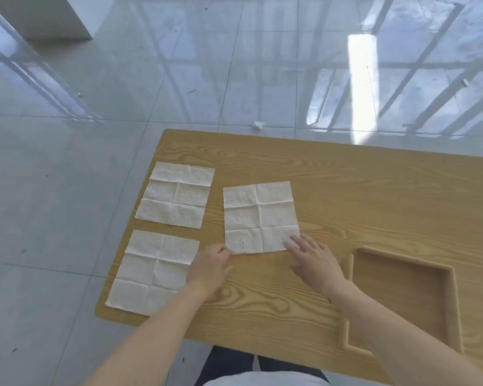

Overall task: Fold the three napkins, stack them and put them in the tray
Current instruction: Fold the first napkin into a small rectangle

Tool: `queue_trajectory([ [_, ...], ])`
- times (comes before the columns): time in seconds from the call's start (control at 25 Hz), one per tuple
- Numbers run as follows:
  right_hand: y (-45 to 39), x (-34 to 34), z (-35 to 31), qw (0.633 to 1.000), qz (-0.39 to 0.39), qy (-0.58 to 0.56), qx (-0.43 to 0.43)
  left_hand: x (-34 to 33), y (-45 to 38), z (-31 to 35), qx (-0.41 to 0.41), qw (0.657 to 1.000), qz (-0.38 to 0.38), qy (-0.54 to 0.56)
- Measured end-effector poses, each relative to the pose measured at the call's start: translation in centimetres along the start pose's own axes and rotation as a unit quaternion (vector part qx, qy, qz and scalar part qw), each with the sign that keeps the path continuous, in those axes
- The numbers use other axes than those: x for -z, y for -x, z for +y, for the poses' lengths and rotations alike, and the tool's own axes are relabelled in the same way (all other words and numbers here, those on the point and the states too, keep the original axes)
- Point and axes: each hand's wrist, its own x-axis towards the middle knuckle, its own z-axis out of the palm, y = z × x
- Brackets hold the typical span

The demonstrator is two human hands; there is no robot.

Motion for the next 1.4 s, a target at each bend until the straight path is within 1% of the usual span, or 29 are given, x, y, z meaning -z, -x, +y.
queue_trajectory([
  [0.12,-0.5,-0.9,-0.2,1.000,0.006,0.020,-0.009,-1.1,-1.3,0.3,-0.025,0.999,0.021,-0.033],
  [0.2,-0.4,-1.6,-0.5,0.999,0.014,0.026,-0.017,-1.7,-1.8,0.2,-0.041,0.997,0.015,-0.063],
  [0.28,-0.5,-2.0,-0.8,0.999,0.032,0.018,-0.031,-2.2,-2.2,-0.4,-0.048,0.997,0.014,-0.065],
  [0.36,-0.7,-2.2,-1.2,0.997,0.064,0.009,-0.043,-2.5,-2.1,-0.8,-0.059,0.996,0.039,-0.060],
  [0.44,-0.6,-2.9,-1.5,0.993,0.111,0.009,-0.044,-2.7,-2.0,-1.0,-0.082,0.992,0.079,-0.062],
  [0.52,-0.2,-3.7,-1.7,0.989,0.141,0.026,-0.032,-3.3,-1.9,-1.6,-0.128,0.982,0.113,-0.084],
  [0.6,0.4,-4.5,-2.0,0.985,0.163,0.047,-0.019,-3.9,-1.5,-2.2,-0.169,0.971,0.127,-0.108],
  [0.72,1.2,-5.0,-3.0,0.982,0.184,0.028,-0.012,-4.1,-0.9,-2.8,-0.187,0.968,0.140,-0.094],
  [0.8,1.9,-5.0,-3.8,0.985,0.173,-0.004,-0.020,-3.8,-0.4,-2.7,-0.193,0.967,0.153,-0.062],
  [0.84,2.2,-5.0,-4.2,0.988,0.154,-0.013,-0.027,-3.6,0.0,-2.6,-0.199,0.966,0.156,-0.049],
  [0.88,2.5,-5.0,-4.4,0.990,0.136,-0.018,-0.033,-3.4,0.3,-2.6,-0.206,0.965,0.158,-0.037],
  [0.96,2.7,-4.9,-4.7,0.991,0.124,-0.018,-0.045,-2.9,0.9,-2.6,-0.213,0.965,0.155,-0.013],
  [1.08,2.8,-4.8,-4.6,0.986,0.155,-0.010,-0.052,-2.2,1.8,-2.6,-0.230,0.963,0.140,0.012],
  [1.2,3.1,-4.8,-4.4,0.983,0.177,-0.014,-0.044,-1.6,2.2,-2.7,-0.212,0.966,0.142,0.028],
  [1.28,3.5,-4.6,-4.4,0.981,0.185,-0.041,-0.044,-1.4,2.3,-2.9,-0.197,0.968,0.151,0.034],
  [1.4,4.2,-4.5,-4.9,0.980,0.176,-0.086,-0.042,-1.6,2.5,-3.6,-0.200,0.969,0.141,0.039],
])
